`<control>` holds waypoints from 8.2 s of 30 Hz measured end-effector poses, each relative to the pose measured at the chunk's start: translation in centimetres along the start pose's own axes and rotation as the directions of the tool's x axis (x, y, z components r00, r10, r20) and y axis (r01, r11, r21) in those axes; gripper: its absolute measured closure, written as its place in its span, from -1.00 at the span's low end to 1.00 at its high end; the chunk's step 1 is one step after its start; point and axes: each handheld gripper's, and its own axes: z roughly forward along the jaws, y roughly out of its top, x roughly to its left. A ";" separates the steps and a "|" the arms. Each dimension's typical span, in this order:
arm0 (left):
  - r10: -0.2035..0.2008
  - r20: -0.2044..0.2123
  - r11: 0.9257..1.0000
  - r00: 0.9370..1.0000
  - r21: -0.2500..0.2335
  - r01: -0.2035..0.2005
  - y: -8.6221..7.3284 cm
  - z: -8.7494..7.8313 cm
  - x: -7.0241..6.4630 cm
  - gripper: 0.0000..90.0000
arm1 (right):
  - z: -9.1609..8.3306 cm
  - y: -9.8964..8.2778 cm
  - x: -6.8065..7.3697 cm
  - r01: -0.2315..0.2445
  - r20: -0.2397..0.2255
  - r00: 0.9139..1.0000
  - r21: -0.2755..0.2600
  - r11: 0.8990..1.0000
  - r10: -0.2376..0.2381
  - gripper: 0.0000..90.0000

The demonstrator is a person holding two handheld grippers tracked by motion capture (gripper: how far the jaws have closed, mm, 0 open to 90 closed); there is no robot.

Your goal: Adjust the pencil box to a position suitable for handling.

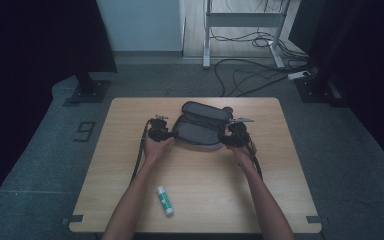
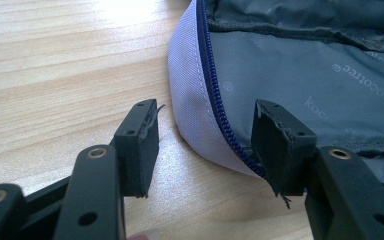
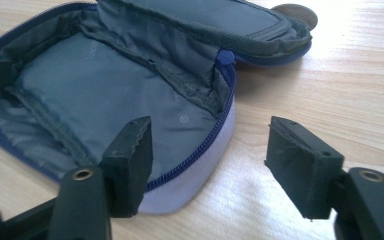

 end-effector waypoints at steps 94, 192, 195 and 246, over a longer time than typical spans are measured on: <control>-0.020 0.014 1.000 1.000 0.012 0.019 0.9 -1.3 0.4 0.86 | 0.4 0.0 1.0 0.097 0.019 0.995 -0.031 0.995 -0.097 0.91; 0.044 0.132 0.998 0.990 0.026 -0.048 -6.6 -8.9 -2.3 0.92 | -7.9 -5.8 3.5 0.082 -0.136 0.986 -0.135 0.988 -0.100 0.92; 0.042 0.143 0.998 0.989 0.050 -0.049 -7.0 -8.1 -2.3 0.90 | -7.3 -6.5 3.2 0.080 -0.138 0.986 -0.107 0.991 -0.095 0.92; 0.039 0.149 0.994 0.988 -0.102 -0.024 -8.4 -11.8 -0.3 -0.21 | -8.8 -8.7 2.1 0.051 -0.143 0.987 -0.139 0.989 -0.071 -0.13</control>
